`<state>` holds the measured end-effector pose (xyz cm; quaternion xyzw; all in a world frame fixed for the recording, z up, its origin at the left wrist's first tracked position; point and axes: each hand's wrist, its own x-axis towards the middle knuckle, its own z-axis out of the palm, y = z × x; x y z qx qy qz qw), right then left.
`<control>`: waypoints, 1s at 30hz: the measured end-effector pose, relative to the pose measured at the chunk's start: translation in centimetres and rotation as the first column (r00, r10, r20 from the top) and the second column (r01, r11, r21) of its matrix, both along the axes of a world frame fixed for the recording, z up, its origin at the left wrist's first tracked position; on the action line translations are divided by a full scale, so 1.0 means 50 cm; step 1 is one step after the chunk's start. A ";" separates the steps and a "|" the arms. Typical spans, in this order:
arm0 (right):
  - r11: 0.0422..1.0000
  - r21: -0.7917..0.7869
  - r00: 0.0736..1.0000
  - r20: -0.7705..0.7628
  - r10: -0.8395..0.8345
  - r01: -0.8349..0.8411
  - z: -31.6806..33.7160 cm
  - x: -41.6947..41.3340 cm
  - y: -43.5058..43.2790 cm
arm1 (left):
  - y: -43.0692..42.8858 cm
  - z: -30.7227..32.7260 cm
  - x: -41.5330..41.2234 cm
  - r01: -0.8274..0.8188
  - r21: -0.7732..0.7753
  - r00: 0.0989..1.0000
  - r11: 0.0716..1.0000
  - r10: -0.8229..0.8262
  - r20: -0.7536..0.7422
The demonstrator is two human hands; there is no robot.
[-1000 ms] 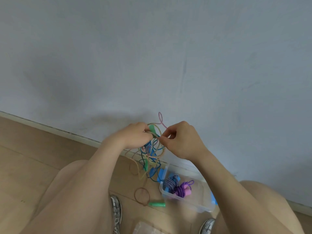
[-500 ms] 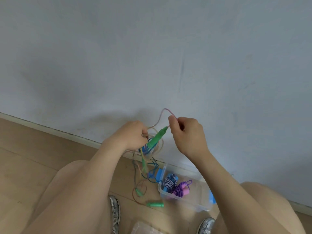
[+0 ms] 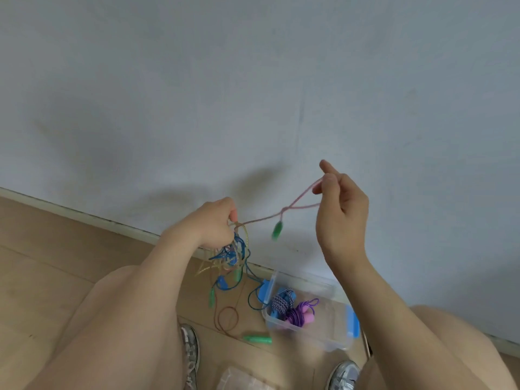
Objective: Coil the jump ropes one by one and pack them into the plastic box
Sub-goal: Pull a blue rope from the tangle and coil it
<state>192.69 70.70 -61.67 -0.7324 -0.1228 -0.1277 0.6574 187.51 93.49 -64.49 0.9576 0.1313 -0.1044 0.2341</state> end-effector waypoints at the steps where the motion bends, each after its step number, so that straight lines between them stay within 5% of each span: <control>1: 0.988 0.143 0.996 -0.049 0.068 -0.060 0.002 -0.003 0.004 | 0.001 -0.001 0.000 -0.012 -0.010 1.000 1.000 0.012 -0.003; 4: 0.820 0.543 0.921 -0.202 0.334 -0.178 0.019 -0.020 0.013 | -0.001 -0.002 0.001 -0.021 -0.023 1.000 1.000 0.021 -0.018; 6: 0.836 0.529 0.903 -0.275 0.329 -0.144 0.027 -0.026 0.013 | -0.008 0.001 0.002 -0.018 -0.055 0.999 0.998 0.016 -0.036; 9: 0.968 0.236 0.966 -0.218 0.141 -0.088 0.018 -0.017 0.007 | -0.013 -0.005 0.004 0.028 -0.062 0.997 0.998 -0.032 -0.065; 11: 0.986 -0.138 0.993 -0.079 0.082 -0.092 0.005 -0.012 0.002 | -0.008 -0.013 0.001 0.047 0.012 0.995 0.999 -0.046 -0.089; 13: 0.848 -0.504 0.985 -0.042 0.166 -0.164 -0.024 -0.008 -0.003 | -0.008 -0.018 -0.001 0.024 0.084 0.998 0.996 -0.019 -0.060; 15: 0.582 -0.744 0.940 -0.192 0.284 -0.328 -0.036 -0.013 -0.006 | -0.011 -0.017 0.002 -0.006 0.154 1.000 0.988 0.003 0.021; 17: 0.362 -0.752 0.822 -0.410 0.395 -0.550 -0.042 -0.020 -0.004 | -0.010 -0.016 0.004 -0.024 0.214 0.997 0.977 0.008 0.079; 18: 0.339 -0.718 0.776 -0.445 0.446 -0.607 -0.044 -0.023 -0.001 | -0.008 -0.016 0.005 -0.030 0.231 0.996 0.973 0.011 0.084; 25: 0.762 -0.549 0.894 0.060 0.445 -0.342 -0.045 -0.022 0.027 | -0.011 -0.025 0.005 -0.058 0.257 0.998 0.965 0.055 0.020; 28: 0.925 -0.157 0.919 0.142 0.367 -0.345 -0.020 -0.039 0.037 | -0.010 -0.029 0.003 -0.037 0.339 0.991 0.940 0.077 -0.106; 30: 0.924 0.136 0.931 0.126 0.342 -0.358 0.009 -0.046 0.037 | -0.005 -0.036 -0.001 -0.031 0.402 0.972 0.915 0.122 -0.203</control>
